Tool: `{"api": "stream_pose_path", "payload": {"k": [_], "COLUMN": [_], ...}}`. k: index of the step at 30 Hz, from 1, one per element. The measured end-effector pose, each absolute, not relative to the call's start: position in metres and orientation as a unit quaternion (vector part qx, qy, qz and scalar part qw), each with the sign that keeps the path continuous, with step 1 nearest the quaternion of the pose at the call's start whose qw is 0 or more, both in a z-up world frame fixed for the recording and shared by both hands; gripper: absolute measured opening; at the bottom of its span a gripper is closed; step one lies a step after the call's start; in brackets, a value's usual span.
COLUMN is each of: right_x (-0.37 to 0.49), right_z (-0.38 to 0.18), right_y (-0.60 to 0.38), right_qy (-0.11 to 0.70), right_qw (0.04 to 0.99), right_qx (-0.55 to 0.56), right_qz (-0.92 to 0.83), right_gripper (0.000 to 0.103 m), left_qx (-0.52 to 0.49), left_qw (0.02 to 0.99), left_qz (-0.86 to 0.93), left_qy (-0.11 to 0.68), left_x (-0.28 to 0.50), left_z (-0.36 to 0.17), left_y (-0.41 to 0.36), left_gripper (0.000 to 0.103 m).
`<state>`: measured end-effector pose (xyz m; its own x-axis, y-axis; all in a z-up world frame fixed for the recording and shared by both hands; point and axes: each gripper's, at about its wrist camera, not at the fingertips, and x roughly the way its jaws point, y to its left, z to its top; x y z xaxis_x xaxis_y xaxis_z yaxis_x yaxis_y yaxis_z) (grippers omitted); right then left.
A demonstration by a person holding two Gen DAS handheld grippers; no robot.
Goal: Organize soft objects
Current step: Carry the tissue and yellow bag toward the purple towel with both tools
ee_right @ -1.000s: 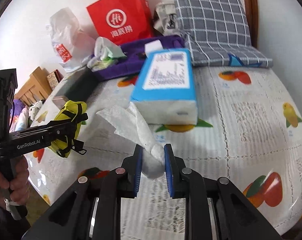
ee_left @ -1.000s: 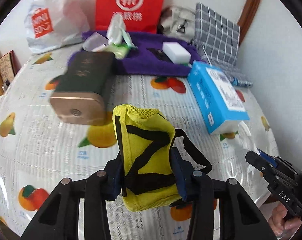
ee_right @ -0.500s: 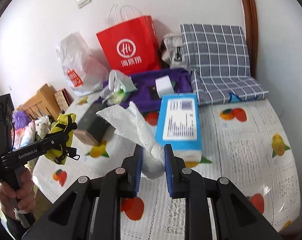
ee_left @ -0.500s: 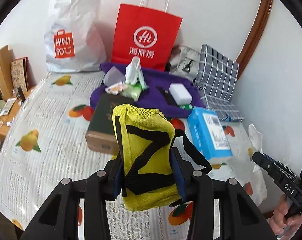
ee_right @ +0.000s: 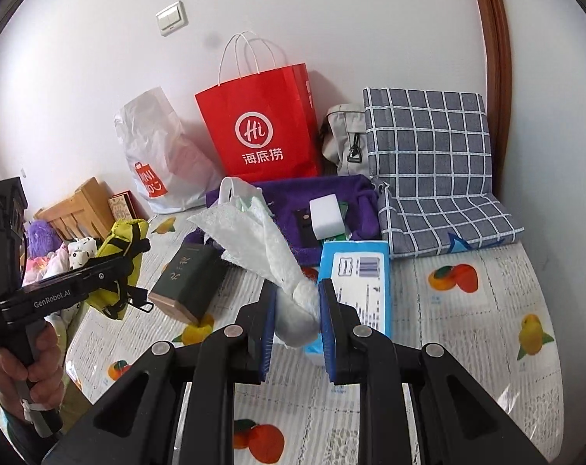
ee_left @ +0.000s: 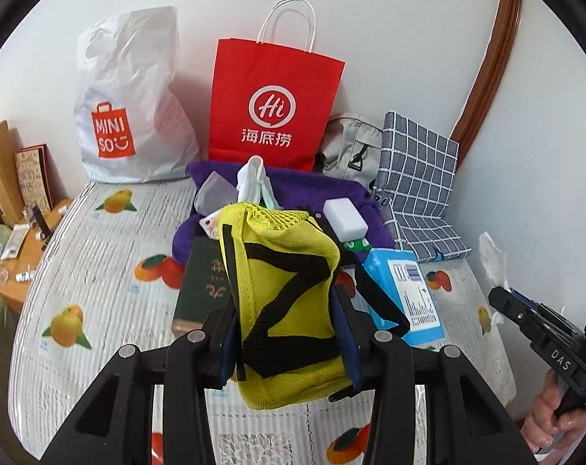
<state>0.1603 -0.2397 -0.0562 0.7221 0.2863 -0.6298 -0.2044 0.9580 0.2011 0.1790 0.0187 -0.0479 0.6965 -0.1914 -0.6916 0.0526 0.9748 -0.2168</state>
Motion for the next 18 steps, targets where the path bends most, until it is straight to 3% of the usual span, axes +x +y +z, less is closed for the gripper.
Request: {"api": "stream_pose_path", "payload": {"k": [18], "right_x": [0.251], "right_z": [-0.067], "right_y": [-0.236], "right_qy": [0.364], "right_qw": [0.923], "right_qx": [0.042], "right_qz": [0.119], "right_gripper": [0.022], "left_qx": [-0.080], "left_qw": [0.912], "left_qz": [-0.046], "left_qy": [0.399], "left_x": [0.263], "left_z": [-0.058], "left_y": [0.031], "left_gripper": [0.041]}}
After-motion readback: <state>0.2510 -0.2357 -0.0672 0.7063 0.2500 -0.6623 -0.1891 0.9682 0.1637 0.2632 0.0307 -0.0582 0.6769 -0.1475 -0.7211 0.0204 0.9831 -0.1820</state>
